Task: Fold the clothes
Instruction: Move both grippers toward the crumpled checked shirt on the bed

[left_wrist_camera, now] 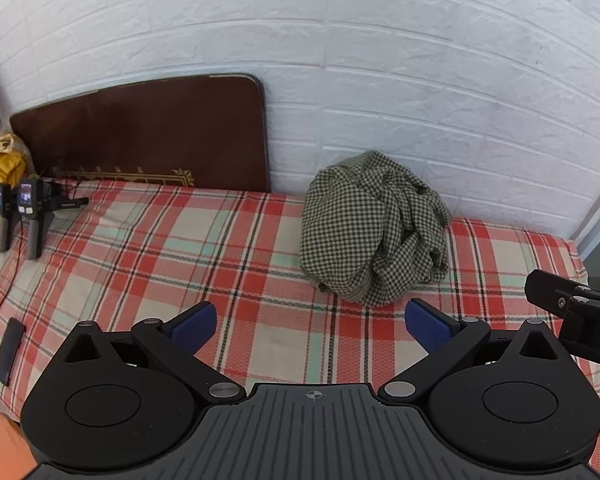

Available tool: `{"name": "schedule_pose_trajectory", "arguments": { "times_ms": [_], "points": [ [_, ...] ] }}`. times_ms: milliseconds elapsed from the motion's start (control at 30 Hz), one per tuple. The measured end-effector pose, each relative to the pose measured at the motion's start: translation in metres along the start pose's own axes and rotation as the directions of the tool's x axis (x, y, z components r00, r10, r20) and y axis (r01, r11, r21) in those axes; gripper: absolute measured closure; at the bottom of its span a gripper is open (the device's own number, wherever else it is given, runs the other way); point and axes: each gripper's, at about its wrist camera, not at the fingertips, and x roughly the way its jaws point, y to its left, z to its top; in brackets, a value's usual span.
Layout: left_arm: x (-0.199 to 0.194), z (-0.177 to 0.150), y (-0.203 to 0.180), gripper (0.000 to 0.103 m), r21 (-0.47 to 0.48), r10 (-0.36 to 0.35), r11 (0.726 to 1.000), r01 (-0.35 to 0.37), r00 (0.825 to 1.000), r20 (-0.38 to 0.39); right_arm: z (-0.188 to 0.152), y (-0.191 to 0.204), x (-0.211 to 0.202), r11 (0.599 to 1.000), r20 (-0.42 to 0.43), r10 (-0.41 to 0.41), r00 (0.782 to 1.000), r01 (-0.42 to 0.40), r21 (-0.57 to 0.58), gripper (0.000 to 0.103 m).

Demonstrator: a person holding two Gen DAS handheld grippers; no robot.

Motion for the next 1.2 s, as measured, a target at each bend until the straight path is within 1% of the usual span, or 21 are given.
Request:
{"name": "schedule_pose_trajectory", "arguments": {
  "times_ms": [567, 833, 1067, 1200],
  "points": [
    [0.006, 0.0, -0.01, 0.0, -0.004, -0.003, 1.0, 0.003, 1.0, -0.016, 0.006, -0.003, 0.012, 1.0, -0.02, 0.02, 1.0, -0.02, -0.014, 0.0],
    [0.017, 0.0, -0.022, 0.0, -0.021, 0.025, 0.999, -0.026, 0.999, -0.035, 0.014, -0.012, 0.027, 0.998, -0.021, 0.045, 0.999, -0.046, -0.047, 0.0],
    [0.036, 0.005, -0.043, 0.0, -0.033, 0.074, 0.997, -0.077, 0.995, -0.07, 0.027, -0.024, 0.052, 0.993, -0.034, 0.081, 0.996, -0.084, -0.083, 0.0],
    [0.049, 0.008, -0.053, 0.0, -0.033, 0.085, 0.996, -0.088, 0.992, -0.093, 0.033, -0.031, 0.067, 0.991, -0.048, 0.099, 0.994, -0.103, -0.086, 0.0]
  ]
}}
